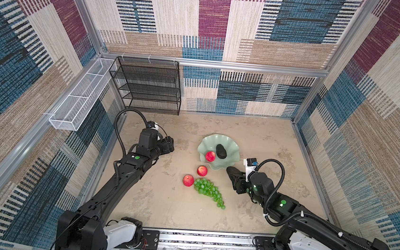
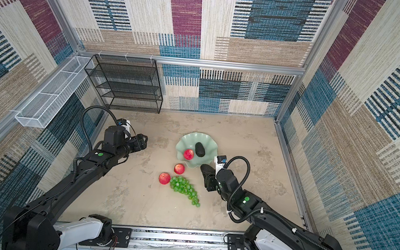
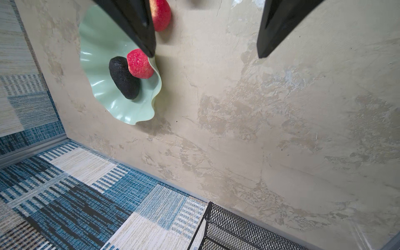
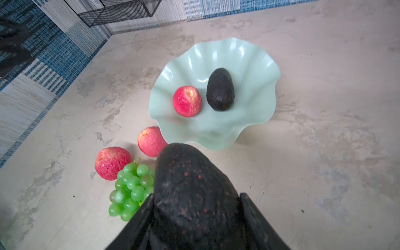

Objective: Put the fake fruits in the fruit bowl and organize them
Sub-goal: 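Grasp the avocado beside the grapes with the right gripper while the left arm withdraws, then lower the avocado into the bowl and open the right gripper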

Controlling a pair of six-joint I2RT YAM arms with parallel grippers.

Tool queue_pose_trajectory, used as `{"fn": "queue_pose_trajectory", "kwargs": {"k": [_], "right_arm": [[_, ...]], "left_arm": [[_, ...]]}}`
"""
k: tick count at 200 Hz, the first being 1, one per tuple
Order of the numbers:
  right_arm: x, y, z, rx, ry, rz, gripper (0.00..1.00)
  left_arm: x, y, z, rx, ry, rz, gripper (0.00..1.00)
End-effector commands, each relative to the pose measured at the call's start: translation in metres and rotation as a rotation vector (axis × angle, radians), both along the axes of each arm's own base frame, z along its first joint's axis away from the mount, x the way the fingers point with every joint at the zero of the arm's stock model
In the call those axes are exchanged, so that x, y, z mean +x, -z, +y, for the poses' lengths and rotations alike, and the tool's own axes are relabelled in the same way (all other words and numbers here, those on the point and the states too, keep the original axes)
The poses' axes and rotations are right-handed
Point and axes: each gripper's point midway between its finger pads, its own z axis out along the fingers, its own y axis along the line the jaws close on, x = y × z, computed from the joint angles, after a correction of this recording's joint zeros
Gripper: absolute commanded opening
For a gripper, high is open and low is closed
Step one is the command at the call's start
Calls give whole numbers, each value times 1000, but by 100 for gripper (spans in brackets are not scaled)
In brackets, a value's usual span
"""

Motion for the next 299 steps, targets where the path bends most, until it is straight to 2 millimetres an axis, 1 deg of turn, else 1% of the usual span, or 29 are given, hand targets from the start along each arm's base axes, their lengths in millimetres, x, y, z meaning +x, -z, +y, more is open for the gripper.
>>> {"fn": "queue_pose_trajectory", "kwargs": {"k": [1,18,27,28,29,45,60,90,124,148,169,190,207,238,253,265,280,299], "right_arm": [[29,-21,10,-60,-24,-91,51],[50,-25,32,-111,-110,-142,50],[58,-23,44,-157,-163,-168,50],[59,-20,45,-165,-170,-164,50],[60,-22,46,-167,-171,-170,50],[75,-6,58,-246,-225,-165,50],[85,11,64,-281,-264,-147,50],[93,34,68,-313,-291,-133,50],[102,55,66,-334,-290,-109,52],[110,62,69,-337,-282,-84,56],[112,66,70,-339,-281,-74,63],[113,59,69,-324,-273,-86,73],[114,45,66,-301,-249,-105,78],[112,-3,55,-225,-188,-187,89],[108,-26,50,-183,-167,-225,93],[103,-40,47,-149,-161,-246,96],[97,-50,45,-113,-159,-256,98],[90,-53,40,-85,-151,-251,99]], "left_arm": [[-5,4,-3,-32,7,21,77],[-13,9,-2,-36,7,39,77],[-17,12,-2,-44,11,49,77],[-18,12,-2,-46,11,48,77],[-18,12,-2,-48,11,49,77],[-26,14,-12,-109,53,55,77],[-36,21,-20,-149,93,93,76],[-60,44,-29,-178,152,204,76],[-82,61,-40,-253,202,257,75],[-91,70,-39,-258,200,290,75],[-96,73,-40,-260,201,301,74],[-99,75,-44,-272,201,305,74],[-102,78,-49,-258,210,314,74],[-108,89,-63,-232,229,341,74],[-109,92,-71,-218,246,347,74],[-110,94,-76,-202,256,351,74],[-109,99,-82,-173,269,359,74],[-108,108,-88,-128,277,375,74]]}}
